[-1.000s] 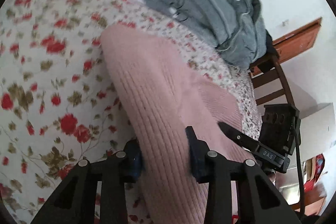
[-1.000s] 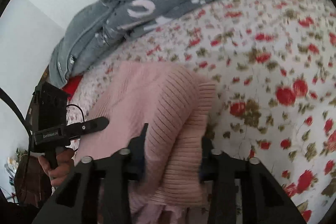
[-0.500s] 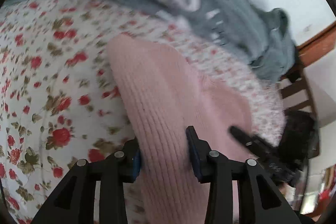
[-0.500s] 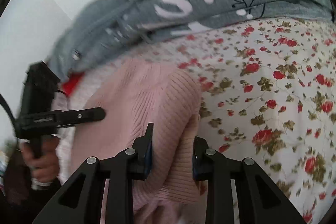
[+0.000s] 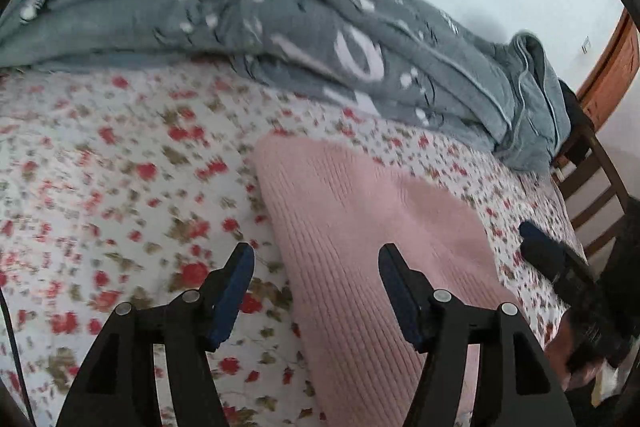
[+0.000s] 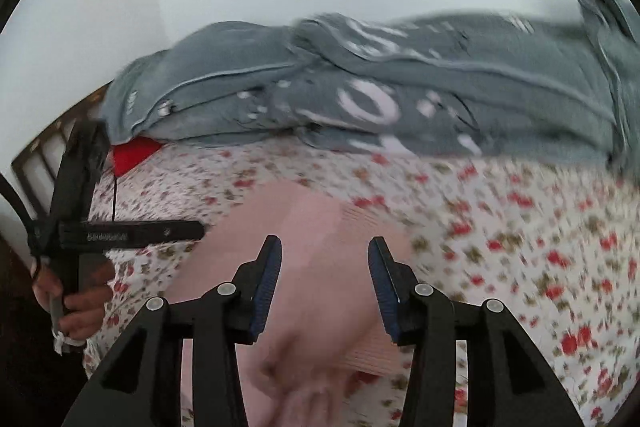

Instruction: Fold small clothes

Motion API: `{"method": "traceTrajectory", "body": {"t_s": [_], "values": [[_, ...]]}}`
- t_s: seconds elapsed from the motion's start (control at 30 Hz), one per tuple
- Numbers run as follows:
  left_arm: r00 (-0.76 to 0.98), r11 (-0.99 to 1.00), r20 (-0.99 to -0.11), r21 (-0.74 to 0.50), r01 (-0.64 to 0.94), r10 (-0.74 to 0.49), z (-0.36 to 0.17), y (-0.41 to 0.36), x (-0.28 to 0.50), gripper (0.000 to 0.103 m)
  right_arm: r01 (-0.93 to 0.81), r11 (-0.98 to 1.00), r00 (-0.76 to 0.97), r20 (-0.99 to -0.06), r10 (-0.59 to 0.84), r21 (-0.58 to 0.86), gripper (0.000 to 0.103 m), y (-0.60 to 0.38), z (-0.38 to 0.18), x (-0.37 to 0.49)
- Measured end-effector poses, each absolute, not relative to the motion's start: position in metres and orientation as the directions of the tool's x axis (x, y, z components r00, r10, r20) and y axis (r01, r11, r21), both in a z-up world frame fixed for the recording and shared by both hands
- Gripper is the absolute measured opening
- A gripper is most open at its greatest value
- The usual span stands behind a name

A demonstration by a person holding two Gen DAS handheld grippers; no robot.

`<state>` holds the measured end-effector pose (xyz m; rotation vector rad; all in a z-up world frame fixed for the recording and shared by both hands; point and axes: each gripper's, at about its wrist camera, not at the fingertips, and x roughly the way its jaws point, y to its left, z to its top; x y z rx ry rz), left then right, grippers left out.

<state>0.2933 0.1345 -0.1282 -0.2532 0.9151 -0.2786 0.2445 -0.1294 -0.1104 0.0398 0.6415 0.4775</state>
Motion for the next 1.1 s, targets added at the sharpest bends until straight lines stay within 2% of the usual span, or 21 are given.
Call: {"method": "traceTrajectory", "body": {"t_s": [0.03, 0.13, 0.17, 0.3, 0.47, 0.67, 0.77, 0.87, 1.0, 1.1], "values": [[0.585, 0.936, -0.739, -0.331, 0.119, -0.336, -0.126, 0.137, 0.29, 0.063, -0.428, 0.894, 0.705, -0.569, 0.424, 0.135, 0.044, -0.118, -0.115, 0.242], [0.592, 0.948, -0.747, -0.302, 0.102, -0.301, -0.125, 0.147, 0.274, 0.063, -0.36, 0.933, 0.697, -0.663, 0.272, 0.004, 0.021, -0.096, -0.15, 0.249], [0.595, 0.953, -0.751, -0.285, 0.101, -0.287, -0.125, 0.149, 0.269, 0.063, -0.347, 0.938, 0.679, -0.691, 0.247, -0.006, 0.021, -0.096, -0.165, 0.25], [0.604, 0.955, -0.748, -0.283, 0.087, -0.276, -0.127, 0.159, 0.256, 0.063, -0.313, 0.941, 0.741, -0.652, 0.16, -0.125, 0.02, -0.099, -0.174, 0.233], [0.608, 0.952, -0.736, -0.28, 0.127, -0.298, -0.126, 0.144, 0.253, 0.063, -0.32, 0.937, 0.737, -0.658, 0.155, -0.138, 0.019, -0.104, -0.173, 0.231], [0.6, 0.904, -0.676, -0.326, 0.277, -0.428, -0.124, 0.111, 0.255, 0.063, -0.313, 0.95, 0.729, -0.647, 0.223, -0.026, 0.02, -0.121, -0.161, 0.217], [0.531, 0.904, -0.734, -0.303, 0.3, -0.422, -0.145, 0.094, 0.258, 0.061, -0.329, 0.944, 0.726, -0.636, 0.259, 0.01, 0.02, -0.125, -0.158, 0.204], [0.487, 0.926, -0.795, -0.241, 0.291, -0.361, -0.168, 0.085, 0.254, 0.062, -0.351, 0.936, 0.717, -0.644, 0.266, -0.005, 0.023, -0.122, -0.16, 0.196], [0.463, 0.899, -0.772, -0.353, 0.258, -0.436, -0.162, 0.104, 0.246, 0.061, -0.364, 0.931, 0.725, -0.63, 0.28, -0.005, 0.023, -0.125, -0.147, 0.189], [0.489, 0.901, -0.756, -0.352, 0.255, -0.434, -0.158, 0.108, 0.228, 0.061, -0.381, 0.924, 0.728, -0.607, 0.319, 0.029, 0.028, -0.13, -0.136, 0.179]]}}
